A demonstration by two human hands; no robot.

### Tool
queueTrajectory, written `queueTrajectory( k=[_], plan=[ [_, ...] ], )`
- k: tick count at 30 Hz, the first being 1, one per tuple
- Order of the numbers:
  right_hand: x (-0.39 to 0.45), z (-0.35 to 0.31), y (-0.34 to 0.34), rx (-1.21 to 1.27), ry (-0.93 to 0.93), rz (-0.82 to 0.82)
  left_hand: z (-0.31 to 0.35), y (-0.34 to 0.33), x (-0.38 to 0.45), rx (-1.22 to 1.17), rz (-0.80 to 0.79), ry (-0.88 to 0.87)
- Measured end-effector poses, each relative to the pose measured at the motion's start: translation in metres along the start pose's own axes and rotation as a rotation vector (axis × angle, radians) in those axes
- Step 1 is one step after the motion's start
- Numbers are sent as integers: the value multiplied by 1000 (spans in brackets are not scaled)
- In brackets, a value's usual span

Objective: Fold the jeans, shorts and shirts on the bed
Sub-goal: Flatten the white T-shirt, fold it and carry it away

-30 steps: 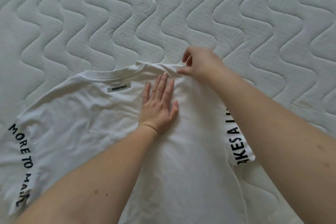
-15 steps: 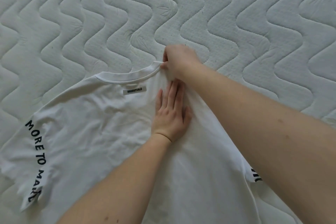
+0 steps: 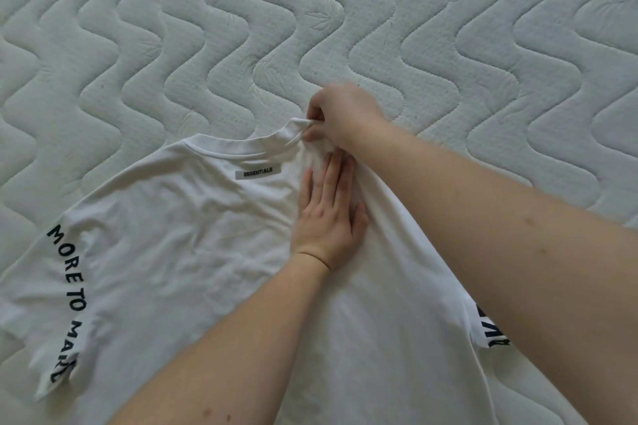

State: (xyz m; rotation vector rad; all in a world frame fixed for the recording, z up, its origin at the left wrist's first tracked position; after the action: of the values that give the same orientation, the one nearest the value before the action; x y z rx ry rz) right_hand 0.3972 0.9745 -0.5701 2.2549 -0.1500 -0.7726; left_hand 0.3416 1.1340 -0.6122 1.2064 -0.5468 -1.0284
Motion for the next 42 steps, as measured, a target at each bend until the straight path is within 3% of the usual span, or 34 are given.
queueTrajectory(
  k=[4, 6, 9, 18, 24, 30, 35, 38, 40, 42],
  plan=[
    [-11, 9, -3, -1, 10, 196, -2, -4, 1, 66, -57, -10],
    [-21, 25, 4, 125, -68, 274, -2, -5, 1, 107, -50, -9],
    [-53, 57, 14, 202, -132, 260, -2, -7, 2, 154, -36, -36],
    [-155, 138, 23, -154, -463, 6, -5, -9, 2, 202, -74, -62],
    [-175, 152, 15, 31, -395, 257, -4, -8, 2, 206, -87, -69],
    [-215, 182, 22, -199, -506, 36, -6, -11, 4, 200, -78, -53],
    [-248, 205, 29, -209, -648, 259, -8, -13, 5, 215, -77, -58],
    [-268, 209, 27, -77, -684, 66, -8, -14, 4, 214, -69, -59],
    [-282, 208, 23, -148, -703, -93, -7, -12, 5, 208, -62, -62],
    [-293, 205, 24, -120, -670, -78, -7, -11, 4, 199, -66, -61]
  ],
)
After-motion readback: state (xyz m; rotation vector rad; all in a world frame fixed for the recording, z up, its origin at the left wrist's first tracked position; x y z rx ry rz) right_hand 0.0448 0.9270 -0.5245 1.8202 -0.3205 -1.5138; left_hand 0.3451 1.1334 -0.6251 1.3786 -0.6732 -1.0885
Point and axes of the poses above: each hand's wrist, its own x-axis towards the middle knuckle, its own y-axis out of the back of the hand, z = x × y, the point moved 2 cm from there along x, towards the middle knuckle, and after that the axes turned 7 degrees about -z, right-handed, at the moved point
